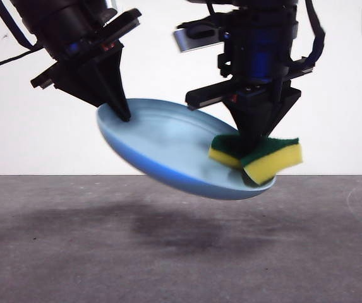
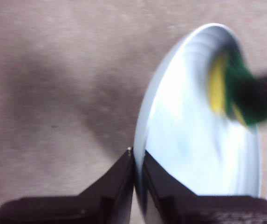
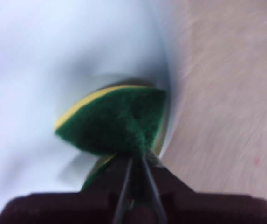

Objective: Pick up the plate,pick up the cloth,clean the plate with the cloth

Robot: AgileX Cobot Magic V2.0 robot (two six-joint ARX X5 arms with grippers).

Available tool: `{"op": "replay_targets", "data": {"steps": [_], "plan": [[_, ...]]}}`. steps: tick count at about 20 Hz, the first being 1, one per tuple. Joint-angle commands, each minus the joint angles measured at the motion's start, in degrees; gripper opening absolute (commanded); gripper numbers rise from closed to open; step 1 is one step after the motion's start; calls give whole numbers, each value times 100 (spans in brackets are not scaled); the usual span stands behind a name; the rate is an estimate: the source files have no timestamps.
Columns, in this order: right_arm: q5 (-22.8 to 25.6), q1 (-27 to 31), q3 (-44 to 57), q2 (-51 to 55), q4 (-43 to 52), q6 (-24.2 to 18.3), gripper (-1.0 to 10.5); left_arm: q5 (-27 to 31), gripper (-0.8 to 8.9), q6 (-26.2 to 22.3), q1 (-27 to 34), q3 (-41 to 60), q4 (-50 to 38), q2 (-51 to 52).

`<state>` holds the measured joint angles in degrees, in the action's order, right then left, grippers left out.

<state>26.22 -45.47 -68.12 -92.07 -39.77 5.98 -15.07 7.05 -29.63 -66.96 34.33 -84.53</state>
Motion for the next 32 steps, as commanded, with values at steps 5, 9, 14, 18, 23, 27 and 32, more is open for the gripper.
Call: {"op": "replay_targets", "data": {"steps": [5,9,14,18,23,27,32], "plan": [[-1665,385,55,-24,1620,162,-16,-765,-9,-17,-28,-26,-20,35],[-3399,356,55,-52,1862,520,-16,-754,-8,46,-20,-26,-269,35],[-3950,227,55,-55,728,343,-16,-761,-8,210,50,-26,-623,35],[-2691,229,55,-48,-520,-55,-16,-772,-9,243,164,-26,-595,35],[66,348,55,50,-219,-111,-16,-894,-8,188,164,-26,-396,35],[337,385,52,151,896,-111,-16,-1097,-9,173,151,-26,-332,35],[-1165,385,55,164,2306,-109,-16,-1058,-8,20,149,-26,-315,35]]}}
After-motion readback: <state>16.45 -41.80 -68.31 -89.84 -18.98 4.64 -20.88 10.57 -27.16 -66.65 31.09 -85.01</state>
